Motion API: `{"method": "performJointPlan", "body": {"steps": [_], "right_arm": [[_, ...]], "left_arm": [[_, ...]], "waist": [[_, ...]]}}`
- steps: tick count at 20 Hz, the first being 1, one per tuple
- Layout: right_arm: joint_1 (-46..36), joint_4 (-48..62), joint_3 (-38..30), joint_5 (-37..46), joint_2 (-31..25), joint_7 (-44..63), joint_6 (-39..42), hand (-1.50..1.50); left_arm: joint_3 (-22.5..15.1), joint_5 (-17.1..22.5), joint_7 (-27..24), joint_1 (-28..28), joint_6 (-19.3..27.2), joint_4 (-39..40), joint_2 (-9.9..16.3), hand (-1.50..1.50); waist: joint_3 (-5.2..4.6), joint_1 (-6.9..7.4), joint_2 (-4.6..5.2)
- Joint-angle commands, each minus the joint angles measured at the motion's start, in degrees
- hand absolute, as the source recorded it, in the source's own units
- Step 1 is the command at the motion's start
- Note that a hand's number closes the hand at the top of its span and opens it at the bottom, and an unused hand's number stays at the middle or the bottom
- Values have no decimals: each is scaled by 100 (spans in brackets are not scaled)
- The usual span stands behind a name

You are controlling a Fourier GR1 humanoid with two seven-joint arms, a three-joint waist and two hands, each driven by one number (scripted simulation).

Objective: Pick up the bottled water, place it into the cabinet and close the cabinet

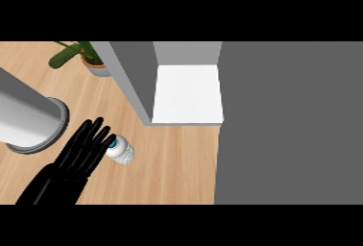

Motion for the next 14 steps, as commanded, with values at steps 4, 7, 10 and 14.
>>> {"method": "performJointPlan", "body": {"steps": [4,7,10,14], "right_arm": [[1202,-463,248,-238,129,-297,435,-150],[762,-195,-27,-377,77,-149,370,-150],[1104,-455,286,-41,261,-336,337,-150],[1174,-256,167,-107,186,-556,594,-150]], "left_arm": [[408,604,-65,890,-665,-200,334,-150],[634,636,-207,801,-895,41,350,-150],[751,921,102,1177,-905,-544,438,-150],[900,715,-331,1466,-1316,-212,382,-150]], "waist": [[-5,23,-9],[-5,37,-1],[-5,44,-6],[-5,55,-5]]}}
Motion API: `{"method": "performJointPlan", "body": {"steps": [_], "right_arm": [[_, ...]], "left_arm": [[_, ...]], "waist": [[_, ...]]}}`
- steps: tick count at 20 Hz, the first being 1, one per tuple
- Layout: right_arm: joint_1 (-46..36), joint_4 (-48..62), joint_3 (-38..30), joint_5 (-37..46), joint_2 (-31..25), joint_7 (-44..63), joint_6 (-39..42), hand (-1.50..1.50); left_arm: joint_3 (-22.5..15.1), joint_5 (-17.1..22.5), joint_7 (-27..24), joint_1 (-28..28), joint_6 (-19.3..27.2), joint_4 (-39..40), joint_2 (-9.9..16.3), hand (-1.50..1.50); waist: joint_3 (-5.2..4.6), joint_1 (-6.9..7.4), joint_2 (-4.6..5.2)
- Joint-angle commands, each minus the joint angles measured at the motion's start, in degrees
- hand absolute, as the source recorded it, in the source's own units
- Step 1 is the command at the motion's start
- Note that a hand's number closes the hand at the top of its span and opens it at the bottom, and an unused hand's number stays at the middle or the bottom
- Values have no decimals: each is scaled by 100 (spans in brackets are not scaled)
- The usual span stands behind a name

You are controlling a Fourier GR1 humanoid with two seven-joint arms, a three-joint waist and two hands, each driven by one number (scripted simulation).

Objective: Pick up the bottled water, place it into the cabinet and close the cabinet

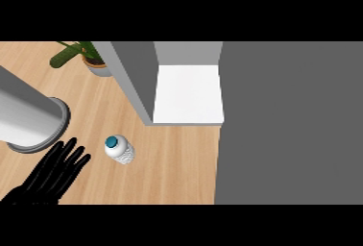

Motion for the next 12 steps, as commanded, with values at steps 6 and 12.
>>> {"method": "performJointPlan", "body": {"steps": [6,12], "right_arm": [[-171,-18,-112,90,-33,58,29,-150],[616,-50,-110,51,-39,-508,536,-150]], "left_arm": [[586,62,-589,113,-702,496,19,-150],[887,-303,-1167,-95,-853,1340,-178,-150]], "waist": [[-2,15,6],[-2,-24,0]]}}
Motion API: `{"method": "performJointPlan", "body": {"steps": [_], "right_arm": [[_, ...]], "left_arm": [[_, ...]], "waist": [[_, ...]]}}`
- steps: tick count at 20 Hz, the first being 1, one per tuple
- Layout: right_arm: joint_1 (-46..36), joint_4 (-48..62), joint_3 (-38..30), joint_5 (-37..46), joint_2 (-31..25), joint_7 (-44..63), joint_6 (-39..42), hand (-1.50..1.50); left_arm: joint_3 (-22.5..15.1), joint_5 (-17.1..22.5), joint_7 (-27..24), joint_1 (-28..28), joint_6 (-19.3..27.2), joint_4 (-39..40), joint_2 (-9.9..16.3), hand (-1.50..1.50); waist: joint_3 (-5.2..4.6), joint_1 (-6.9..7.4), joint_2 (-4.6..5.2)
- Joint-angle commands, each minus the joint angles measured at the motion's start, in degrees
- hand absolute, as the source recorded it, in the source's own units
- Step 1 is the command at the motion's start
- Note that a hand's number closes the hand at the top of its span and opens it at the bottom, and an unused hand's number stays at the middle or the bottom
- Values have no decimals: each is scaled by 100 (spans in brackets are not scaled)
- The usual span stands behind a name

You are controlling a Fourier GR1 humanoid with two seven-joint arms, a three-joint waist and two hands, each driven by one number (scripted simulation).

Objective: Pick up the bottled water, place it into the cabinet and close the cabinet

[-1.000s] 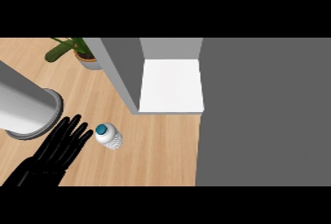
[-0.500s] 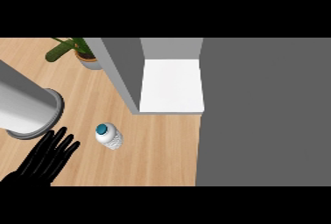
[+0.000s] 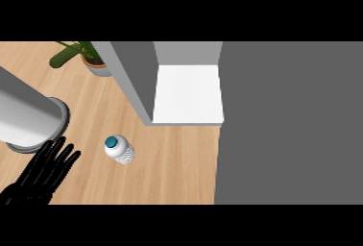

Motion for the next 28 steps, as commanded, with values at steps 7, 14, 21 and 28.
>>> {"method": "performJointPlan", "body": {"steps": [7,14,21,28], "right_arm": [[308,72,-59,-35,53,-330,297,-150],[-5,211,103,141,39,-201,192,-150],[463,174,586,624,122,-750,158,-150],[515,-48,549,546,120,-447,103,-150]], "left_arm": [[534,-493,-545,-855,-262,1450,116,-150],[534,-1137,-974,-1374,-372,2234,176,-150],[771,-1649,-1834,-2286,-530,4149,380,-150],[813,-2137,-2612,-2816,-484,5811,392,-150]], "waist": [[-1,-26,4],[-1,-10,9],[-2,-48,9],[-5,-45,18]]}}
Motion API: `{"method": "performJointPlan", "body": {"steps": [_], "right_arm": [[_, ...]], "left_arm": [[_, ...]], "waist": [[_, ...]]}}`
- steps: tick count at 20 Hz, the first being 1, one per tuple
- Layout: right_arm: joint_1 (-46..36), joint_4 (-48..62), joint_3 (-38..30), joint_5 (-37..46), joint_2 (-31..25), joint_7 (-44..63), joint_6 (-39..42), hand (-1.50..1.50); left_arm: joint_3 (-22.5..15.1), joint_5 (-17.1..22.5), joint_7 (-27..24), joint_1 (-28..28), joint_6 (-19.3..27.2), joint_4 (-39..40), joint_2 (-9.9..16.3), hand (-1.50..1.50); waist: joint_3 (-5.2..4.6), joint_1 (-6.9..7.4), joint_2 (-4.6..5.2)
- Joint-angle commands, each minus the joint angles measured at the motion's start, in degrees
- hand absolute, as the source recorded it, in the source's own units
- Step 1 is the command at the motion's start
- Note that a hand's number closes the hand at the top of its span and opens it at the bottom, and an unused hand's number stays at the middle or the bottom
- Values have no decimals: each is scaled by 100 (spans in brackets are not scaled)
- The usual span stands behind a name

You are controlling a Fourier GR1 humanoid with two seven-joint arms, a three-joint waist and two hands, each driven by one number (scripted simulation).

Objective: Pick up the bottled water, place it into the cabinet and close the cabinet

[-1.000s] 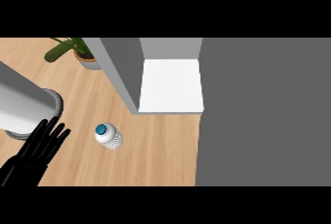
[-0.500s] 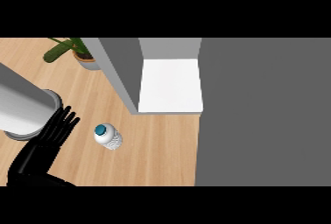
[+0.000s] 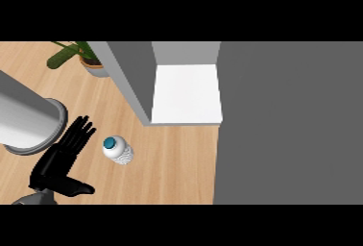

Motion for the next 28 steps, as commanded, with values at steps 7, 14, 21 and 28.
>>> {"method": "performJointPlan", "body": {"steps": [7,14,21,28], "right_arm": [[18,327,158,229,66,-335,10,-150],[-300,544,-311,-209,-135,-261,169,-150],[-503,423,-204,-4,-62,-82,-43,-150],[-283,278,-89,-156,-53,-22,17,-150]], "left_arm": [[124,-347,-921,-1005,2,2424,-15,-150],[94,-682,-1891,-1509,-310,3842,218,-150],[11,-888,-2316,-2068,-130,4693,36,-150],[62,-885,-2501,-2264,-296,5282,-25,-150]], "waist": [[-2,-23,8],[-3,-15,18],[-4,-18,20],[-11,-67,38]]}}
